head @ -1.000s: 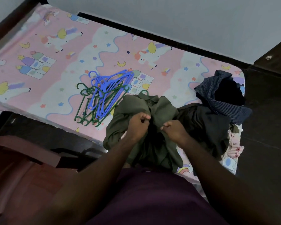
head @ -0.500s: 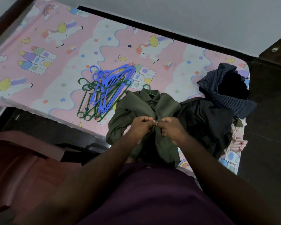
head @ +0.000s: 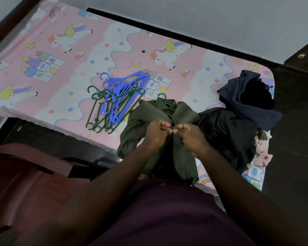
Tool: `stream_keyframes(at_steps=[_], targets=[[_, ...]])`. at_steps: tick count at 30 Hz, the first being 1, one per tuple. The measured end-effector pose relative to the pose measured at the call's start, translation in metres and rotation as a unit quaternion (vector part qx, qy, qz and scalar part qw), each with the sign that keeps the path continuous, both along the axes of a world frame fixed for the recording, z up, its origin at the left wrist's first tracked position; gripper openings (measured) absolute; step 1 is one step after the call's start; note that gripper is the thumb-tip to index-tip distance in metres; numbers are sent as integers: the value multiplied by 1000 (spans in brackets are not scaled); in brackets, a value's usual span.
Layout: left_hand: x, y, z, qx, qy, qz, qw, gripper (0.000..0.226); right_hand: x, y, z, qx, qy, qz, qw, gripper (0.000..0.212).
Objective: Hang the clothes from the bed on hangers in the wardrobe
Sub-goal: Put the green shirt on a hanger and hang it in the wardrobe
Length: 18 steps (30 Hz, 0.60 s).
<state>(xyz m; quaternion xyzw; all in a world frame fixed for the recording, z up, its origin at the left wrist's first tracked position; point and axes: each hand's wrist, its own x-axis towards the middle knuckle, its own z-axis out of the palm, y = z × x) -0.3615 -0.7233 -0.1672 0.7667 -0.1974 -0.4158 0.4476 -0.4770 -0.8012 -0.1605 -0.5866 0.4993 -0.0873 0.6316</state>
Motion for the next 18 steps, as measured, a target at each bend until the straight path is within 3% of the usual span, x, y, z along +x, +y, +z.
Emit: stream_keyframes(at_steps=[6, 13, 18], targets=[[-1, 4, 4, -16, 78, 38, 996, 17, 0, 4, 11, -5, 13, 28, 999, 19], [3, 2, 2, 10, 83, 6, 996, 16, -3, 0, 18, 64, 25, 55, 996, 15], [1, 3, -1, 18, 108, -5, 994, 16, -2, 0, 18, 53, 44, 51, 996, 9]])
